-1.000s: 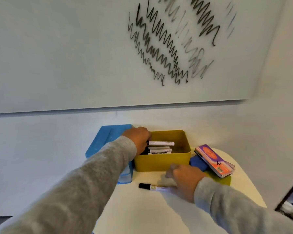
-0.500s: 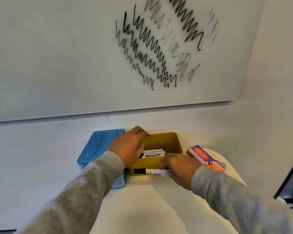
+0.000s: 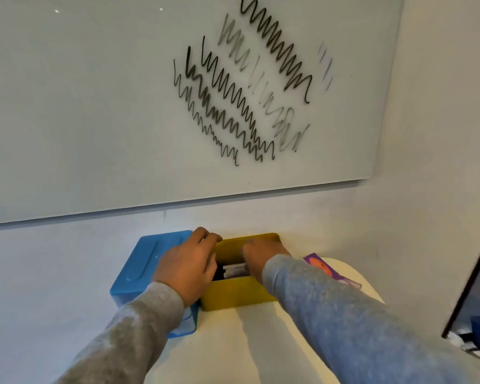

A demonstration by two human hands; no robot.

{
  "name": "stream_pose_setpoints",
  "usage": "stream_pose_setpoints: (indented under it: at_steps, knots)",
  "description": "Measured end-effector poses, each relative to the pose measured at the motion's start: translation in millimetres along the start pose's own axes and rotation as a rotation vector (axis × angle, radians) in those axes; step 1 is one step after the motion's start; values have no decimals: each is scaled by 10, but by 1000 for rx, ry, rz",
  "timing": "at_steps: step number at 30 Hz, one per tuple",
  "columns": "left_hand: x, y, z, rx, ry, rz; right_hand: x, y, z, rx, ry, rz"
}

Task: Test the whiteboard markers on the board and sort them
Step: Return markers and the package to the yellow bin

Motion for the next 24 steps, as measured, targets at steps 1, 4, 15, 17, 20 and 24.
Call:
stream_pose_setpoints:
  at_steps: [1,4,15,17,20,24]
  knots:
    - [19,5,-8,-7,-26,20,44,-20,-19,22,-38,-19]
    - [100,20,-39,8,-49,68,98,17,-180,74,-150,-137]
    - [807,-573,-415,140,85,486,518,886,-926,265,-253,-128]
    - [920,-700,-512,143,86,573,657,994,-910,265,-300,-130]
    - [1040,-881,-554,206,28,696,742,1047,-879,271,-323,-178]
    - [1122,-1003,-432,236,-125,710,752,1020,-879,269,-291,-156]
Point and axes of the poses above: each hand's wrist, its own y-axis away from the middle knuckle, its own x-axis out of the palm, z = x × y, the point moved 2 cm from there along -y, towards the middle knuckle, and after that the axes turned 8 degrees about -x, right-handed, at the moved point
